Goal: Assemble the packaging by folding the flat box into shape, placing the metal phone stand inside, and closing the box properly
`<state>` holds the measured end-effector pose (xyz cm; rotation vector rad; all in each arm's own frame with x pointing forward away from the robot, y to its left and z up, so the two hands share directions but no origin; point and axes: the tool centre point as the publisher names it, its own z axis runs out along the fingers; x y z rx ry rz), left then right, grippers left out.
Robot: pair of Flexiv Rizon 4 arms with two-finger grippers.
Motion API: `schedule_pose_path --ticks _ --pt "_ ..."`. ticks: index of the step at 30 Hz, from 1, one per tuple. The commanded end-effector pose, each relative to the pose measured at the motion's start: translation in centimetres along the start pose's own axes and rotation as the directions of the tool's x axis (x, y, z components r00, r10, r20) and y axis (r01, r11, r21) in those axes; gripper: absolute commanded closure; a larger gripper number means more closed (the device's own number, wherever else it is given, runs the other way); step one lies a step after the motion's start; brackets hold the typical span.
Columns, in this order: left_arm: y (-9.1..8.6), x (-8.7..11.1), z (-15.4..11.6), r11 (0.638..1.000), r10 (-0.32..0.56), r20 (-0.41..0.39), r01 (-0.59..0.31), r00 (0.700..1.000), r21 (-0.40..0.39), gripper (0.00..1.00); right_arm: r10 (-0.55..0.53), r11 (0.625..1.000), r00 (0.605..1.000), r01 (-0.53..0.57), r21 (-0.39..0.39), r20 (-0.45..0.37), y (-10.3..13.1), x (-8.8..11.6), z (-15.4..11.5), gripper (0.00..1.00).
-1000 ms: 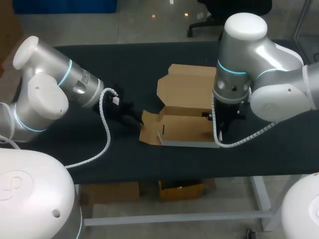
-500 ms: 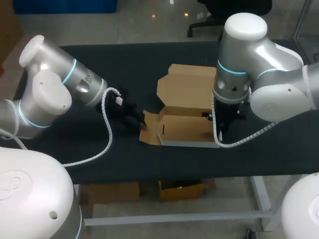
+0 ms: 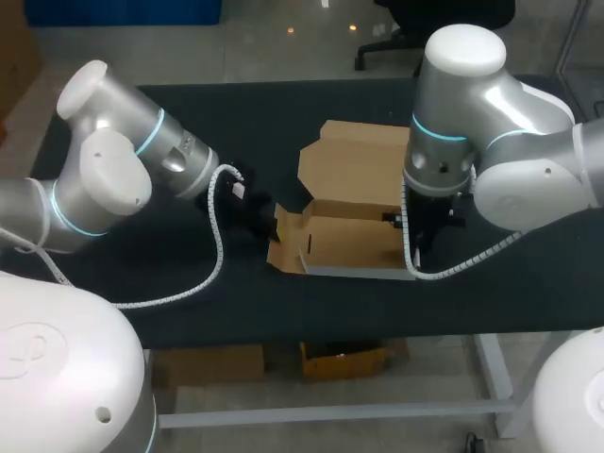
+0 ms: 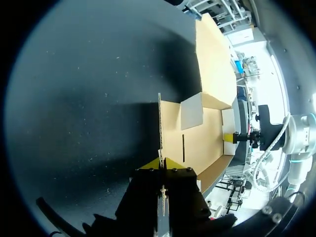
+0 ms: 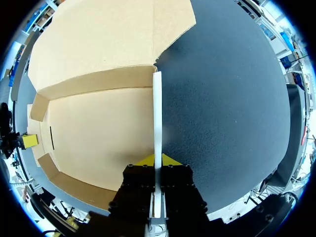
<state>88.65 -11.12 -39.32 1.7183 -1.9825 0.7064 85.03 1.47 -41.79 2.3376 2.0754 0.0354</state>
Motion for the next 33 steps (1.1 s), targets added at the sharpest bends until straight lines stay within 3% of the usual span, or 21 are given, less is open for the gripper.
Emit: schedule_pose_path --ticks 1,8,19,28,33 --pt "0.1 0.9 -0.3 1.000 -0.010 0.057 0.009 0.998 0.019 1.00 0.000 1.000 1.000 0.000 0.001 0.002 0.0 0.0 0.0 1.00" --pt "0.1 2.2 -0.5 0.998 -0.028 0.182 0.018 0.983 0.058 1.00 0.000 1.000 1.000 0.000 0.001 0.002 0.0 0.0 0.0 1.00" --pt "0.1 3.6 -0.4 0.994 -0.069 0.368 0.031 0.927 0.108 1.00 0.000 1.000 1.000 0.000 0.001 0.002 0.0 0.0 0.0 1.00" --pt "-0.1 4.7 -0.4 0.989 -0.097 0.471 0.032 0.877 0.145 1.00 0.000 1.000 1.000 0.000 0.001 0.002 0.0 0.0 0.0 1.00" --pt "-0.3 5.2 -0.4 0.989 -0.102 0.488 0.035 0.867 0.145 1.00 0.000 1.000 1.000 0.000 0.001 0.002 0.0 0.0 0.0 1.00"
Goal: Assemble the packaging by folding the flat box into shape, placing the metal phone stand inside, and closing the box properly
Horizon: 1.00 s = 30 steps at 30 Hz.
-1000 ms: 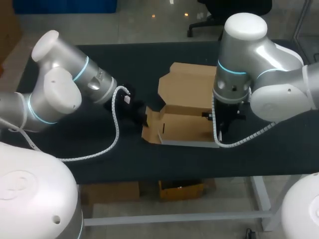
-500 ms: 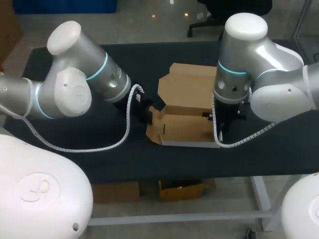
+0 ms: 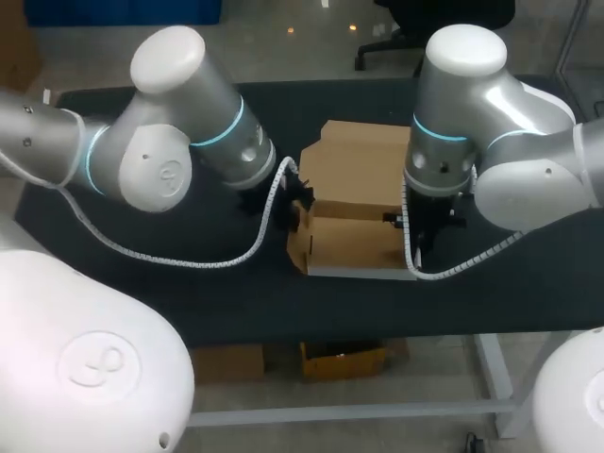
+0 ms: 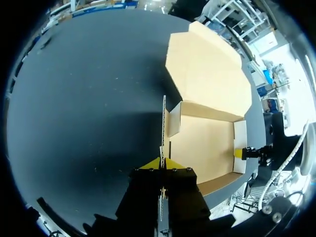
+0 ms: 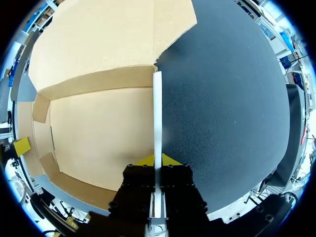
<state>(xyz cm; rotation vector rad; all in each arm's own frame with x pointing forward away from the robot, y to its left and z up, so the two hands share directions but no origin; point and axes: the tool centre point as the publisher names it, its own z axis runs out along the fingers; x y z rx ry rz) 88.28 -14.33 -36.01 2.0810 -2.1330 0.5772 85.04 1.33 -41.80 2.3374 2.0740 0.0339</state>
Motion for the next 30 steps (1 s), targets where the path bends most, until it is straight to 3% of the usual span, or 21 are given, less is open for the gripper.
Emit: schedule_pose_path --ticks 1,9,26,30 --pt "0.1 0.8 0.0 1.000 -0.002 0.189 0.003 0.982 -0.003 1.00 0.000 1.000 1.000 0.000 0.001 0.000 0.0 0.1 0.0 1.00" --pt "0.2 1.6 0.0 1.000 0.003 0.206 0.003 0.978 -0.028 1.00 0.000 1.000 1.000 0.000 0.001 0.000 0.0 0.1 0.0 1.00" --pt "0.5 2.5 -0.5 0.998 0.024 0.140 -0.016 0.990 -0.058 1.00 0.000 1.000 1.000 0.000 0.001 0.000 0.0 0.1 0.0 1.00" --pt "0.5 2.5 -0.7 0.997 0.027 0.117 -0.018 0.993 -0.077 0.91 0.000 1.000 1.000 0.000 0.001 0.000 0.0 0.1 0.0 1.00"
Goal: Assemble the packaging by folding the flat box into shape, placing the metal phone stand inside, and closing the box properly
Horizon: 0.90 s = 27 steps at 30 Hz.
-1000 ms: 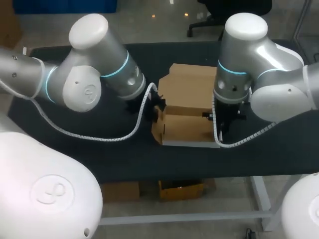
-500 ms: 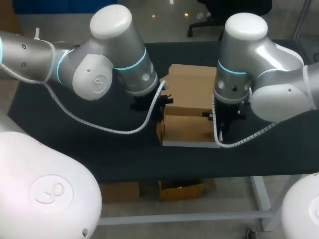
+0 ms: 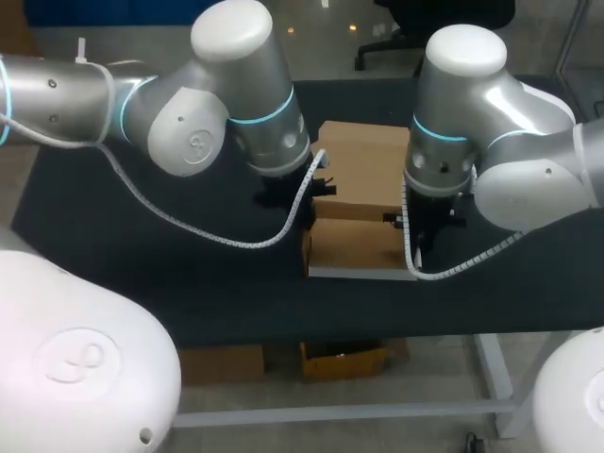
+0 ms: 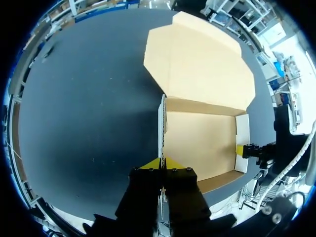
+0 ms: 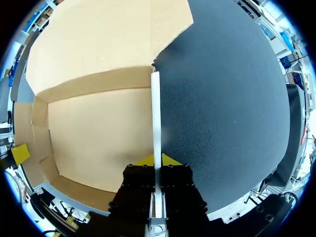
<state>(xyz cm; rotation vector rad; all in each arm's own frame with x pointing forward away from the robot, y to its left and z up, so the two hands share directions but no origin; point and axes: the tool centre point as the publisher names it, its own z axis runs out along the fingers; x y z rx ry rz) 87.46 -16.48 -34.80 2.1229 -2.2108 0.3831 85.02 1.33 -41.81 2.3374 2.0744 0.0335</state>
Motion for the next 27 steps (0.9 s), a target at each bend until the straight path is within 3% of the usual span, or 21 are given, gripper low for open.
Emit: schedule_pose_path --ticks 1,7,13,27 --pt "-0.1 0.0 -0.1 1.000 0.005 -0.012 -0.005 1.000 -0.015 0.84 0.000 1.000 1.000 0.000 0.000 0.000 0.0 0.1 0.0 1.00" --pt "-0.1 -0.1 -0.3 0.999 0.008 -0.045 -0.009 0.999 -0.039 0.70 0.000 1.000 1.000 0.000 0.000 0.000 0.0 0.1 0.0 1.00" --pt "-0.1 -1.0 -0.9 0.998 0.002 -0.092 -0.007 0.996 -0.060 0.67 0.000 1.000 1.000 0.000 0.000 0.000 0.0 0.1 0.0 1.00" --pt "-1.0 -5.7 -1.5 0.994 -0.037 -0.229 0.013 0.973 -0.108 0.67 0.000 1.000 1.000 0.000 0.000 0.000 0.0 0.1 0.0 1.00"
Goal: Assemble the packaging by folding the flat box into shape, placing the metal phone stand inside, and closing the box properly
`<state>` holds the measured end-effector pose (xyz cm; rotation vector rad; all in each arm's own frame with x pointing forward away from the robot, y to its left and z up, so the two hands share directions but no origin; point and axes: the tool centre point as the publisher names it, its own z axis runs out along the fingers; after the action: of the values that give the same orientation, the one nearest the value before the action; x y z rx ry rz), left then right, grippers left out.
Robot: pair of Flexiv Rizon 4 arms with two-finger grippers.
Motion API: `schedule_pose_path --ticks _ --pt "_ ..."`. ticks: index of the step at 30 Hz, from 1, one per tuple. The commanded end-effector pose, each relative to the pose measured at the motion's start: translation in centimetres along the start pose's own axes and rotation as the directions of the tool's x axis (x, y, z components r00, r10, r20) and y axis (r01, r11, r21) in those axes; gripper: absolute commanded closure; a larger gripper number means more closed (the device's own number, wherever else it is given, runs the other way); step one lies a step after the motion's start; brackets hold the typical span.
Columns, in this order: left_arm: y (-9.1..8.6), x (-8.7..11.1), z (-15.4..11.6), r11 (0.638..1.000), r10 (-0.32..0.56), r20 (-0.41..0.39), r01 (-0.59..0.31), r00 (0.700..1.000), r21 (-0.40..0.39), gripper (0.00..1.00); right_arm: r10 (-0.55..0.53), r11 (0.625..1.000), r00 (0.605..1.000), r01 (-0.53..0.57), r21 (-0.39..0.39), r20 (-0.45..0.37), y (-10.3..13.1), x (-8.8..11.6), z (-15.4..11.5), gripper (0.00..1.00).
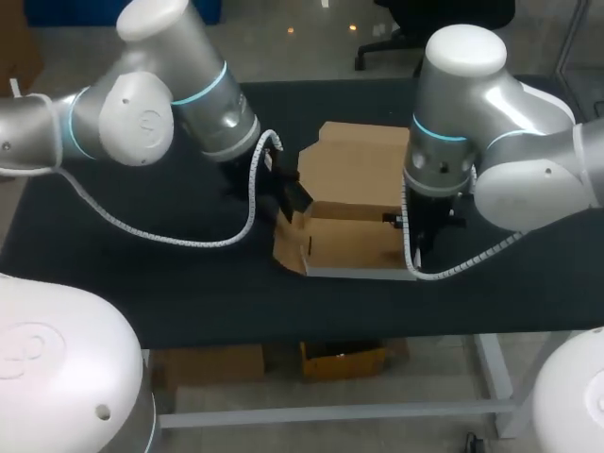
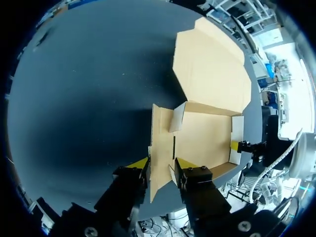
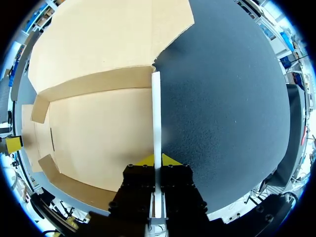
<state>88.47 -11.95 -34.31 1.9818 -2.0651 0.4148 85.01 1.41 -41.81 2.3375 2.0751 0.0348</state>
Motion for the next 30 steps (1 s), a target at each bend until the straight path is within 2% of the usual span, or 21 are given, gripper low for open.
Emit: schedule_pose_path --ticks 1,15,23,30 --pt "-0.1 -1.5 -0.5 1.000 0.000 -0.073 0.000 0.997 0.002 0.67 0.000 1.000 1.000 0.000 0.001 0.001 0.0 0.0 0.0 1.00" --pt "-1.2 -5.2 -0.6 1.000 -0.010 -0.188 0.008 0.982 -0.009 0.67 0.000 1.000 1.000 0.000 0.001 0.001 0.0 0.0 0.0 1.00" --pt "-1.5 -6.3 0.5 1.000 0.002 -0.241 -0.005 0.970 -0.012 0.71 0.000 1.000 1.000 0.000 0.001 0.001 0.0 0.0 0.0 1.00" --pt "-1.5 -6.2 1.6 0.999 0.007 -0.274 -0.015 0.962 -0.028 0.74 0.000 1.000 1.000 0.000 0.001 0.001 0.0 0.0 0.0 1.00"
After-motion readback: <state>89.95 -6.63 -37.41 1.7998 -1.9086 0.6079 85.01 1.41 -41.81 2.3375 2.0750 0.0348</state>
